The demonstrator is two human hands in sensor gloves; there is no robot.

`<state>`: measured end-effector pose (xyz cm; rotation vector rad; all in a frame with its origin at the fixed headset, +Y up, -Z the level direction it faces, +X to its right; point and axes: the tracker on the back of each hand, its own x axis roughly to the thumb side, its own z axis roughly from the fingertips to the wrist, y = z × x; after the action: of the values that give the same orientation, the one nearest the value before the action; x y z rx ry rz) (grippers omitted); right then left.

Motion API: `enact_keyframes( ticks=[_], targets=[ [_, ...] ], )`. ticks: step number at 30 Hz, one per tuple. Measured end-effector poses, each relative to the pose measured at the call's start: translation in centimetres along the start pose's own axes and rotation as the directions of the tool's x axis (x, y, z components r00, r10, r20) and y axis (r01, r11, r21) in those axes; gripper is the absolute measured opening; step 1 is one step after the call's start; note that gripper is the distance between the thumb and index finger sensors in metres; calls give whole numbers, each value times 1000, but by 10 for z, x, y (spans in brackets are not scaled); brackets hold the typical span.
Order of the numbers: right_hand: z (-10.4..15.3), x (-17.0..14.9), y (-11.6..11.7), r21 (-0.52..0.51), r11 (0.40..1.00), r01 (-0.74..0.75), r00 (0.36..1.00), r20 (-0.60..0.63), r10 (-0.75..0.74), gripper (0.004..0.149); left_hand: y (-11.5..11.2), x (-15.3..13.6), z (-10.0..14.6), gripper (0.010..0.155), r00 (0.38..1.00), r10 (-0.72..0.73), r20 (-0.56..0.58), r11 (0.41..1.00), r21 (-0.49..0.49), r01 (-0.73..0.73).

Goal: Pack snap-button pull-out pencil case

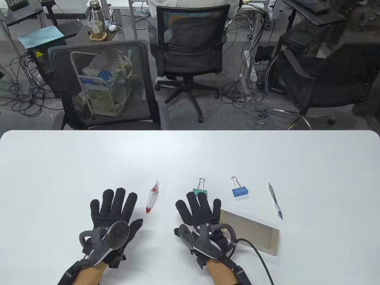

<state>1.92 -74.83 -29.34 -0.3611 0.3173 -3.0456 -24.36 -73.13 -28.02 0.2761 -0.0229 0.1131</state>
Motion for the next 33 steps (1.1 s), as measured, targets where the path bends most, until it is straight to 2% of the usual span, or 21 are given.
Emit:
enact_keyframes(
  ticks=[33],
  targets=[
    [-1,1,0,-1,1000,9,1000,-2,-9,84,0,1,-1,89,999,-46,11,999,-1,46]
  ],
)
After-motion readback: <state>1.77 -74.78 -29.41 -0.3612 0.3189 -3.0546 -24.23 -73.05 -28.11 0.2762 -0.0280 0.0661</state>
